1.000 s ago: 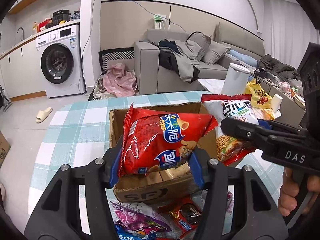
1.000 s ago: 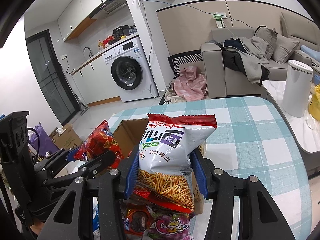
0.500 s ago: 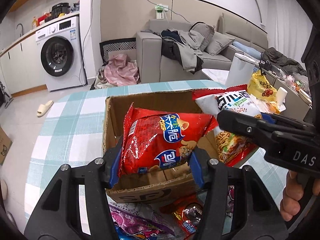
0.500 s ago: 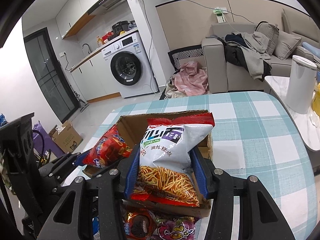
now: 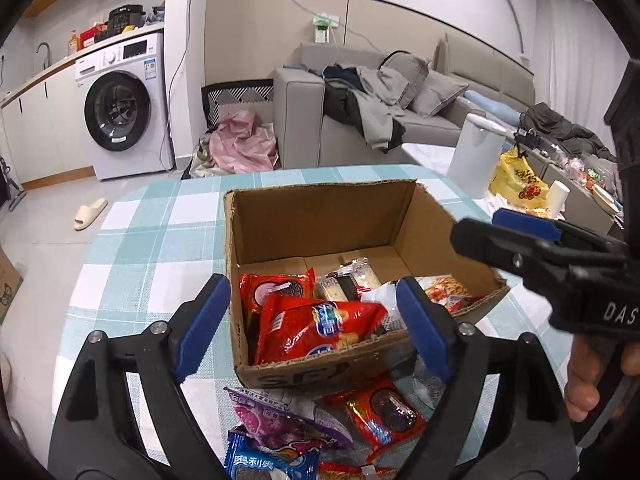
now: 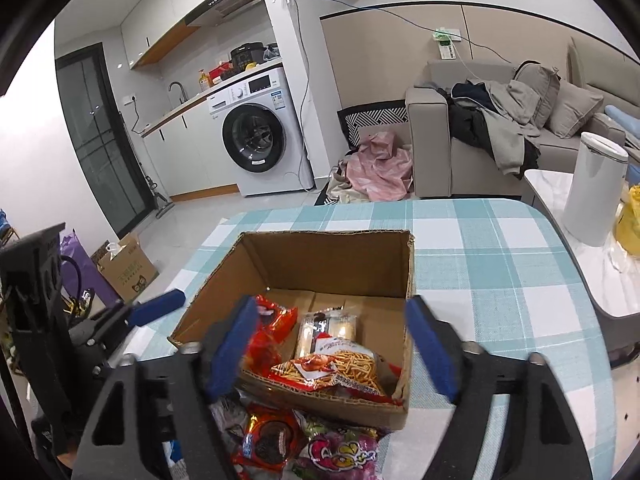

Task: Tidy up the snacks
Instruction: 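Withdraw both open tools from the box, then move left tool toward the blue Oreo packet while right tool approaches the purple grape candy bag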

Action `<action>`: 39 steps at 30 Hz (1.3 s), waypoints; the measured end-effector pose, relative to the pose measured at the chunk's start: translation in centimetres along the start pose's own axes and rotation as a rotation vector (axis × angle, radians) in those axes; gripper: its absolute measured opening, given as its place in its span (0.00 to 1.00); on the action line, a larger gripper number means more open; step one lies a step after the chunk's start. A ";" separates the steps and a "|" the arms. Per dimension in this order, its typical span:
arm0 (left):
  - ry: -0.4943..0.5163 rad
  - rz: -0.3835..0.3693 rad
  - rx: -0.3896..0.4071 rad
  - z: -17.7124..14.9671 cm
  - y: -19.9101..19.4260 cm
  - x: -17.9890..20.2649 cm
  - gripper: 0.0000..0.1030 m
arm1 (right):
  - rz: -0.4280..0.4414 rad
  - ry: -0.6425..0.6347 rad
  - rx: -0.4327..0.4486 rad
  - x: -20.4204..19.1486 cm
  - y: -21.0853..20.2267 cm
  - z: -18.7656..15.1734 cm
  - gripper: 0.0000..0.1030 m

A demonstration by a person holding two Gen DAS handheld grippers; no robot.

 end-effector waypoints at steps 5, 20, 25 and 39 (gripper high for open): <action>-0.013 0.000 0.006 -0.6 -1.8 -0.6 0.99 | 0.007 0.007 -0.004 0.4 -1.2 -0.9 0.99; -0.007 0.003 0.028 -3.4 -7.0 -1.6 0.99 | 0.031 0.026 -0.045 0.5 -3.5 -4.5 0.99; -0.009 0.009 0.009 -5.0 -7.6 -2.3 0.99 | 0.029 0.025 -0.067 0.8 -3.7 -5.9 1.00; -0.017 0.022 -0.042 -8.0 -7.5 -3.2 0.99 | 0.046 0.041 -0.108 1.1 -3.3 -7.8 0.99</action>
Point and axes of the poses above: each gripper's, at about its wrist camera, not at the fingertips, and y roughly the way its jaws point, x to its right, z to its top, the point moved 1 cm from there along y, roughly the way its jaws point, and after that the axes turned 6 degrees about z, right-handed, at the moved point
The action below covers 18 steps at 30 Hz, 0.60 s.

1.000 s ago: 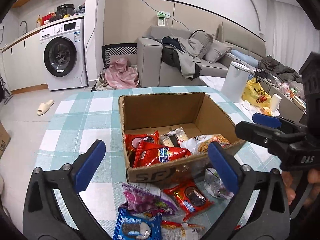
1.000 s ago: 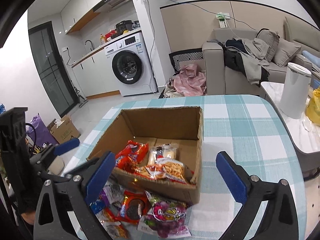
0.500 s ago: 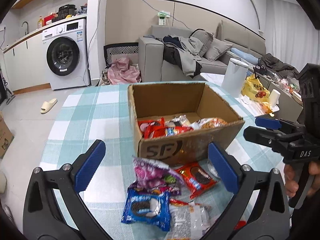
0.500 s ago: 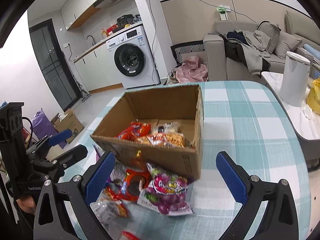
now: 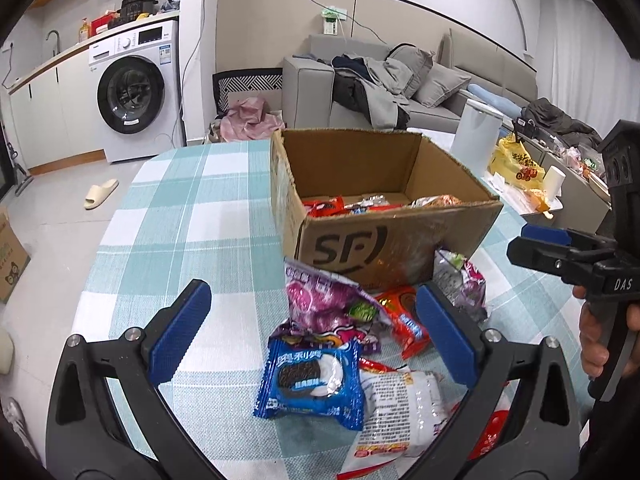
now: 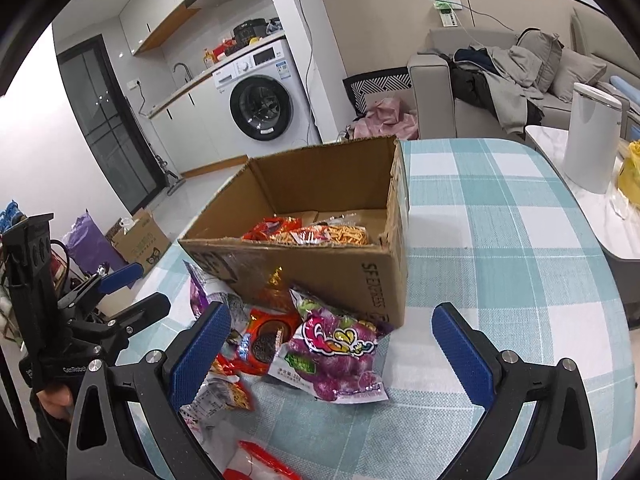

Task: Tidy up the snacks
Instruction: 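Move left tool toward the blue Oreo packet while right tool approaches the purple grape candy bag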

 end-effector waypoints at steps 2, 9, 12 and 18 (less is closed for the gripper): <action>0.002 0.003 -0.013 -0.2 0.4 -0.1 0.99 | -0.011 0.000 -0.002 0.0 0.2 0.0 0.99; 0.002 0.015 -0.055 -1.1 1.8 -0.2 0.99 | -0.010 0.030 -0.051 0.6 1.9 -0.6 0.99; 0.008 0.028 -0.070 -1.5 2.1 -0.1 0.99 | -0.021 0.025 -0.071 0.6 2.7 -1.0 0.99; 0.014 0.032 -0.087 -1.7 2.4 -0.3 0.99 | -0.028 0.012 -0.092 0.5 3.6 -1.5 0.99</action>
Point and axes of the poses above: each gripper's, at about its wrist camera, not at the fingertips, and y roughly the way its jaws point, x to its right, z to its top, the point moved 1 cm from there along y, roughly the way its jaws point, and after that the axes turned 6 degrees about z, right-handed, at the moved point
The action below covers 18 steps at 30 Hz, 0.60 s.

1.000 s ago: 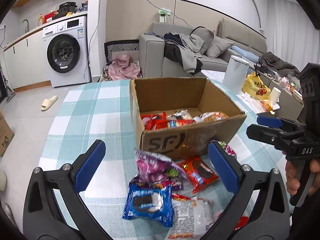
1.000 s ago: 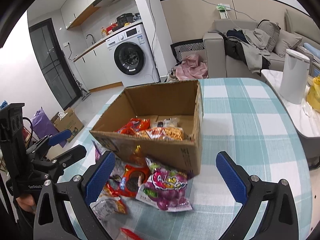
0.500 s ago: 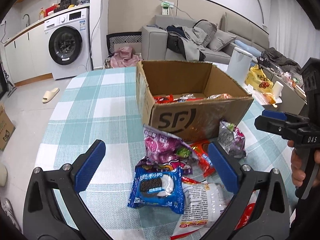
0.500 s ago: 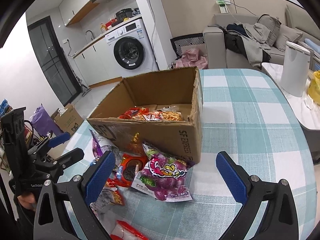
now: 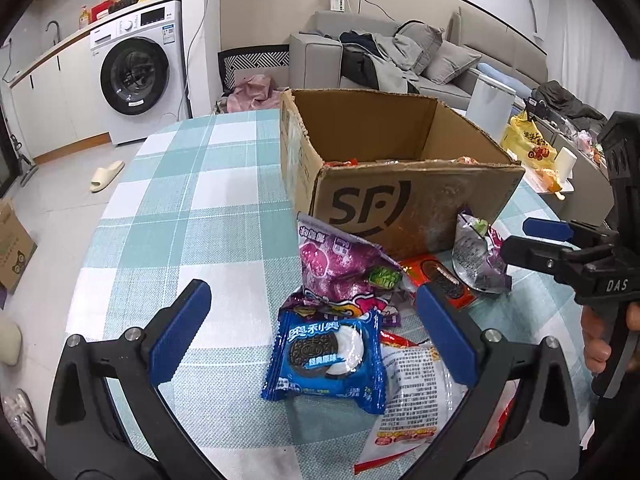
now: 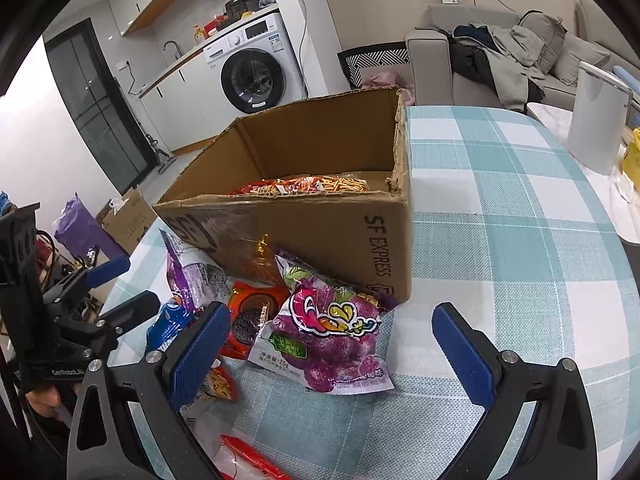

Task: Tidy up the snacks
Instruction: 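Move left tool toward the blue Oreo packet while right tool approaches the purple grape candy bag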

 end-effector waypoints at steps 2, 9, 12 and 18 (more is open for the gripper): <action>-0.003 -0.004 -0.009 -0.4 0.2 -0.2 0.99 | -0.001 0.005 -0.004 0.2 0.3 -0.1 0.99; -0.016 -0.010 -0.037 -1.6 1.0 -0.8 0.99 | 0.011 0.031 -0.011 1.0 0.8 -0.2 0.99; -0.020 -0.008 -0.051 -1.8 1.5 -1.1 0.99 | 0.016 0.027 -0.013 1.0 1.0 -0.3 0.99; -0.026 -0.011 -0.067 -2.1 2.1 -1.3 0.99 | 0.072 0.057 -0.026 1.4 1.6 -0.5 0.99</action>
Point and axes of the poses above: each gripper's, at about its wrist camera, not at the fingertips, and y roughly the way its jaws point, x to its right, z to its top, the point moved 1 cm from there along y, roughly the way its jaws point, and after that the axes turned 6 degrees about z, right-handed, at the moved point
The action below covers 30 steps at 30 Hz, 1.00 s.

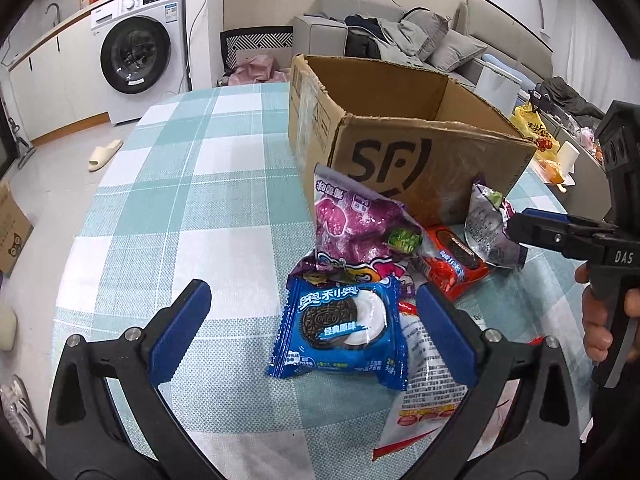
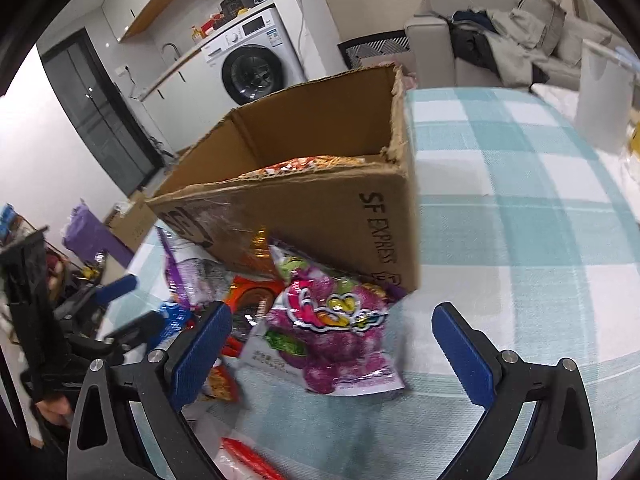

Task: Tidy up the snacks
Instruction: 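Move left tool toward the blue Oreo packet while right tool approaches the purple grape candy bag, then grasp the blue Oreo packet with left tool while right tool grasps the purple grape bag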

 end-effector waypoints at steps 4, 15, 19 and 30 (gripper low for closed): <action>-0.002 -0.005 -0.020 -0.3 0.4 -0.1 0.99 | -0.001 0.006 0.004 0.1 0.2 -0.1 0.99; -0.037 -0.058 -0.077 -0.7 2.1 -1.0 0.85 | 0.033 0.084 -0.009 1.8 1.4 -0.1 0.94; -0.021 -0.083 -0.107 -0.9 2.7 -0.5 0.64 | 0.046 0.082 -0.021 1.7 2.1 -0.3 0.94; 0.027 -0.095 -0.072 -1.0 2.0 0.6 0.45 | 0.072 0.058 -0.043 1.2 3.1 -0.2 0.85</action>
Point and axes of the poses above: each gripper's, at about its wrist camera, not at the fingertips, and y roughly the way its jaws point, x to its right, z to its top, the point moved 1 cm from there along y, roughly the way its jaws point, and after that the axes turned 6 degrees about z, right-handed, at the moved point
